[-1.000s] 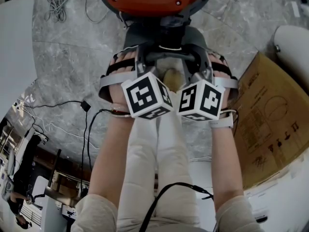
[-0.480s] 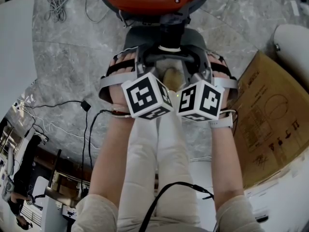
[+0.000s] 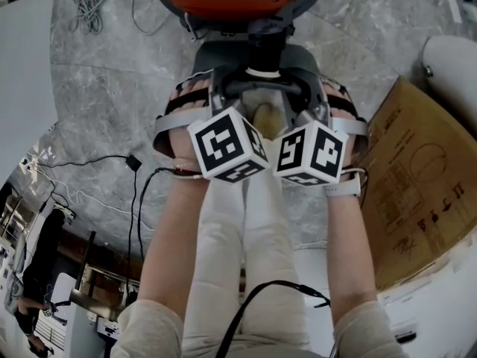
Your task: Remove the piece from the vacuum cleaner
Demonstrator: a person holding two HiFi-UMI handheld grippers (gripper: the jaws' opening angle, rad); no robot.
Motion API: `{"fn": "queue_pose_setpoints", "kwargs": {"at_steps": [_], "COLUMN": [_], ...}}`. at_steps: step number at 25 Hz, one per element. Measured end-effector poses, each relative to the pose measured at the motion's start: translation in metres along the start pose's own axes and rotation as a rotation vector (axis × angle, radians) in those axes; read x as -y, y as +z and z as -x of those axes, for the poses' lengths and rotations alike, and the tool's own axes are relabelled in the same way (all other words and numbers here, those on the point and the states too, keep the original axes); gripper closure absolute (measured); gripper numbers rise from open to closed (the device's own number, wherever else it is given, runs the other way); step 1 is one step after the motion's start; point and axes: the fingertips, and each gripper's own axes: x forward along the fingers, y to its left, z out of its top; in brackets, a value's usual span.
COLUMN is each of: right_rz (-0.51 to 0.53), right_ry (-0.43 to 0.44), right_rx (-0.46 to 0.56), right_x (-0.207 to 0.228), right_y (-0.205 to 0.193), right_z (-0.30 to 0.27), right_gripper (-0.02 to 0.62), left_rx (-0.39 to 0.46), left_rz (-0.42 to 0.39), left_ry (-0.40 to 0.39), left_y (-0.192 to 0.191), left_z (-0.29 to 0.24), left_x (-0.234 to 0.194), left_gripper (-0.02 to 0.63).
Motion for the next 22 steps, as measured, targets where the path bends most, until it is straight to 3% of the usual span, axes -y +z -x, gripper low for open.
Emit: {"fn": "queue_pose_setpoints", "kwargs": {"at_steps": [22], "right_rz": [-0.053], "right_ry": [-0.017], "right_rx": [-0.008], "right_x": [-0.0005], "right_y": [-0.0016], "right_z": [0.0009], "right_gripper": [0.549], "left_rx": [0.019], "left_rz": [0.032], "left_ry": [-0.027], "left_y": [-0.0005], "left_z": [-0.0003], "left_x": [0.003], "left_gripper": [0.571]}}
